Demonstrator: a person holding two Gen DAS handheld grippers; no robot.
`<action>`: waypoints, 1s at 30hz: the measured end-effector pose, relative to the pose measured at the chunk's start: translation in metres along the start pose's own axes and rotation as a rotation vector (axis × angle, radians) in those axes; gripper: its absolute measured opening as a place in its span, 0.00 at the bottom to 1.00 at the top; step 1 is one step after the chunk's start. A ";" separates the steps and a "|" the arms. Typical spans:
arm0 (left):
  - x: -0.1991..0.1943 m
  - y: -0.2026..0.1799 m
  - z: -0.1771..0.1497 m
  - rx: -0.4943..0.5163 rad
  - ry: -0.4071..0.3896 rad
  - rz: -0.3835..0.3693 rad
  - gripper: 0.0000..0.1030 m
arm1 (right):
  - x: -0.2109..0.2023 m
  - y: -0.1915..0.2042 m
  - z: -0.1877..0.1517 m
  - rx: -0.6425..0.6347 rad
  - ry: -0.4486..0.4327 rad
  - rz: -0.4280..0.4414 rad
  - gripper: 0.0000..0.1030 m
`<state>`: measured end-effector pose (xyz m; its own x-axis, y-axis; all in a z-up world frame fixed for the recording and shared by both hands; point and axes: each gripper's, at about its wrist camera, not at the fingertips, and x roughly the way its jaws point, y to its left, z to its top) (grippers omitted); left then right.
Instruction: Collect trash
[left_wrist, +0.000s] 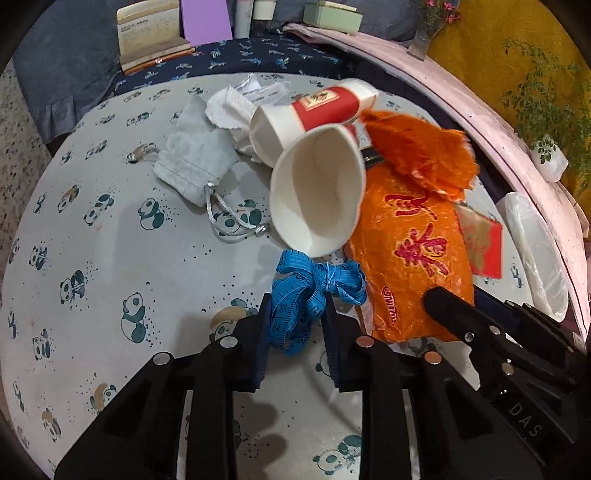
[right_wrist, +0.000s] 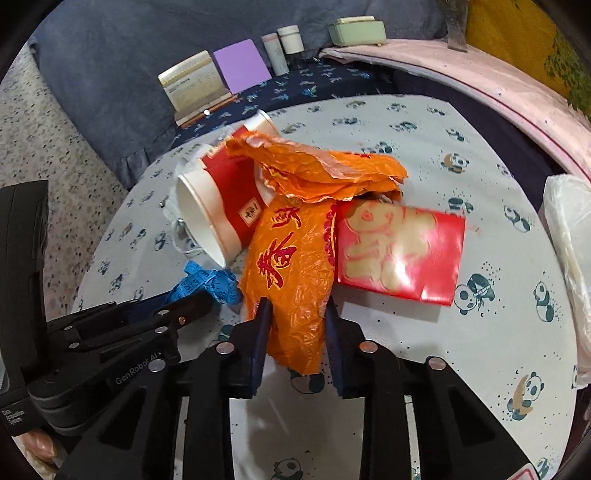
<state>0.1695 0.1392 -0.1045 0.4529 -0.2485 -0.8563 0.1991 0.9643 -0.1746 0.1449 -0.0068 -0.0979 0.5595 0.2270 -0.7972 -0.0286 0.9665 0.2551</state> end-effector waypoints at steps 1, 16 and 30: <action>-0.003 -0.001 0.001 0.001 -0.005 -0.001 0.23 | -0.004 0.001 0.001 -0.003 -0.010 0.001 0.22; -0.091 -0.037 0.002 0.026 -0.165 -0.034 0.23 | -0.104 0.005 0.008 -0.038 -0.220 0.028 0.08; -0.138 -0.109 0.011 0.130 -0.264 -0.095 0.23 | -0.198 -0.034 0.012 0.011 -0.423 -0.005 0.08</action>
<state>0.0954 0.0674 0.0377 0.6336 -0.3684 -0.6803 0.3530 0.9201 -0.1695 0.0445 -0.0859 0.0580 0.8504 0.1512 -0.5040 -0.0177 0.9655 0.2598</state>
